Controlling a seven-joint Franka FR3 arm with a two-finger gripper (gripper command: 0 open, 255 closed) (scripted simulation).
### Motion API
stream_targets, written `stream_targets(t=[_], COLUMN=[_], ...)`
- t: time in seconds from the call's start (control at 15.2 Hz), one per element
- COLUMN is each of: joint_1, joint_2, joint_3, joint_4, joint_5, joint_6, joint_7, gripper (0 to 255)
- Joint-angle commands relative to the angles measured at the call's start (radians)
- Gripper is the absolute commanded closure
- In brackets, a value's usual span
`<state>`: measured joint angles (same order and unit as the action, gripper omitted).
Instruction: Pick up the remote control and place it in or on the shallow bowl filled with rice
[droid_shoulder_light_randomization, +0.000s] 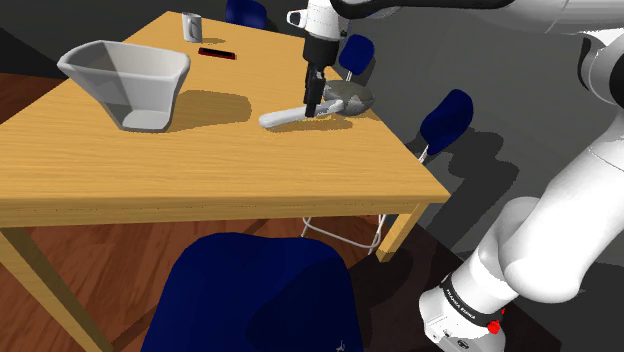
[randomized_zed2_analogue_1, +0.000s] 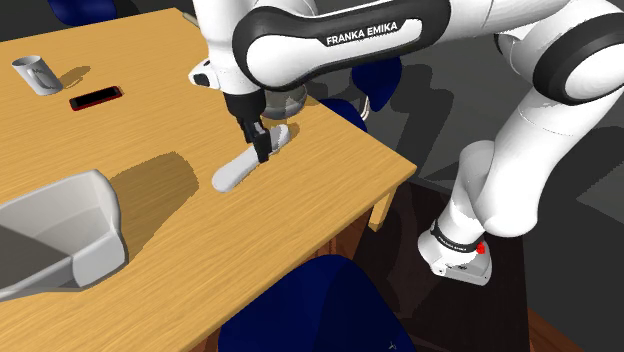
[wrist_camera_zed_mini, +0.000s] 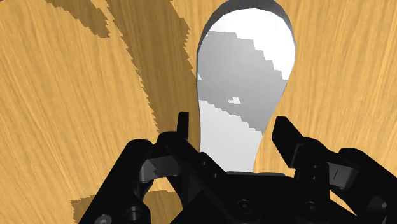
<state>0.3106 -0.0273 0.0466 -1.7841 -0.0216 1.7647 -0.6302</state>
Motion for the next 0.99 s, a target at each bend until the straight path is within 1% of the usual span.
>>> stream_targets(t=[0.0, 0.92], joint_1=[0.000, 0.000], joint_2=[-0.001, 0.036], joint_3=[0.000, 0.000], joint_4=[0.025, 0.261], joint_5=[0.000, -0.001], joint_6=[-0.027, -0.225], joint_7=[-0.001, -0.004], gripper=[255, 255])
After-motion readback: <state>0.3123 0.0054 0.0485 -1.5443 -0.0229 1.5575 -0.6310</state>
